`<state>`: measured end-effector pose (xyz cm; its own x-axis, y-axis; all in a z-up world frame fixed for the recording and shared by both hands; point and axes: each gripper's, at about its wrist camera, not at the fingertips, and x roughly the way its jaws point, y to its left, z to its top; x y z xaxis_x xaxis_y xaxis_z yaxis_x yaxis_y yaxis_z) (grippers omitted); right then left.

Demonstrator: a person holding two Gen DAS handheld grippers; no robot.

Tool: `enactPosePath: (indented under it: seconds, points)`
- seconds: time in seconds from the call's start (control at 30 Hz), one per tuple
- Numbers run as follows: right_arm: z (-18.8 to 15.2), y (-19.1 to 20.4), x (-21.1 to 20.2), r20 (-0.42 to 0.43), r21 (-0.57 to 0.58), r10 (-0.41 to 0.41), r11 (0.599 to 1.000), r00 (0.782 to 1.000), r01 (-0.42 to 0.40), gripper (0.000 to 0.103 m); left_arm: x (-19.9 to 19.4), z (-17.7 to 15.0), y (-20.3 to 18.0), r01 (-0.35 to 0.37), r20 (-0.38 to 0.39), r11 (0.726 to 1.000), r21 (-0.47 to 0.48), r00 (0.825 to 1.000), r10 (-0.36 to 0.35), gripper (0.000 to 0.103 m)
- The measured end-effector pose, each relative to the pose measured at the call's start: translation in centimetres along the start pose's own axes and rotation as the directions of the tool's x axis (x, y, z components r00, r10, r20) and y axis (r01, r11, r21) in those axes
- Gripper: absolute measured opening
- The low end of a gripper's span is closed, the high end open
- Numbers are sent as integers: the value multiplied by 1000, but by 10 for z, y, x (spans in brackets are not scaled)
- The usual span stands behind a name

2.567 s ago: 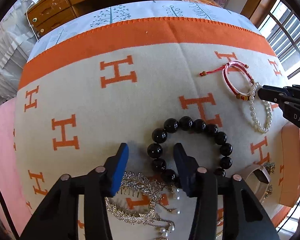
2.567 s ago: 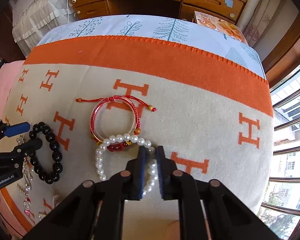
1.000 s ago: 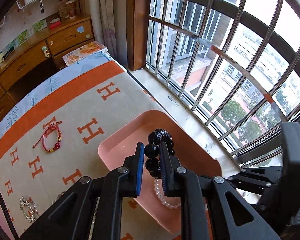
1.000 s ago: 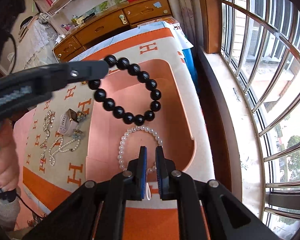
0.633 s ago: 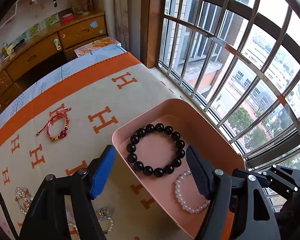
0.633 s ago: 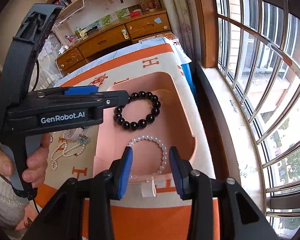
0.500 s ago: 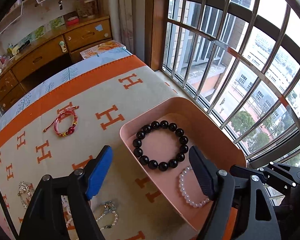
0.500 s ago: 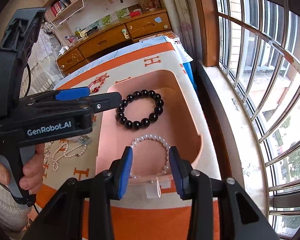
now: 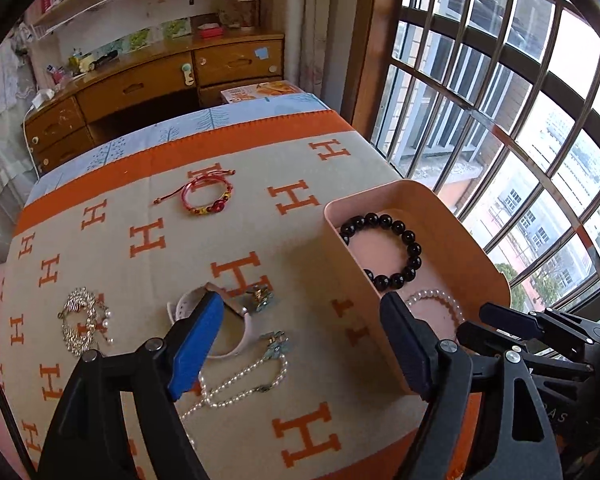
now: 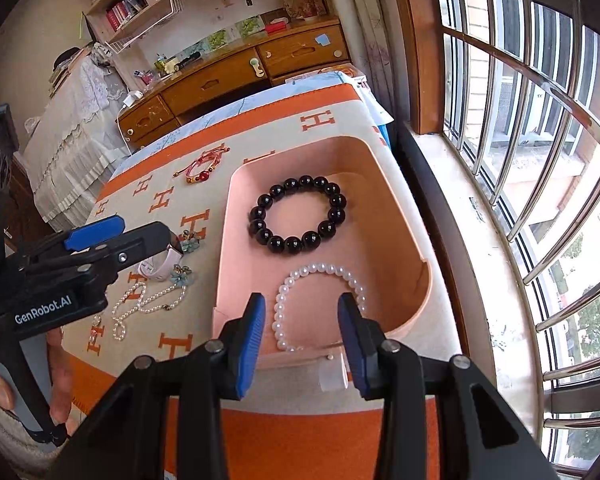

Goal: Organize jewelry
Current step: 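Carry both bracelets into the pink box and open both tools, then move the right tool to the red string bracelet and grasp it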

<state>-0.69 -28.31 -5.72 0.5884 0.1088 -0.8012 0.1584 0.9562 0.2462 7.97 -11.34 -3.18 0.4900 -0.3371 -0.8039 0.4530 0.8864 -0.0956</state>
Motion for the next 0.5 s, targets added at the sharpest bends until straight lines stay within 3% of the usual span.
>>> enactPosePath:
  seconds: [0.2,0.5]
  points:
    - [0,8,0,-4,-14,6,1000,1000,-6,38,-14,-23,38,-110,3,988,-107,994,111,79]
    - [11,38,1,-12,-87,1,996,1000,-2,38,-52,-41,76,-203,79,960,-191,972,221,79]
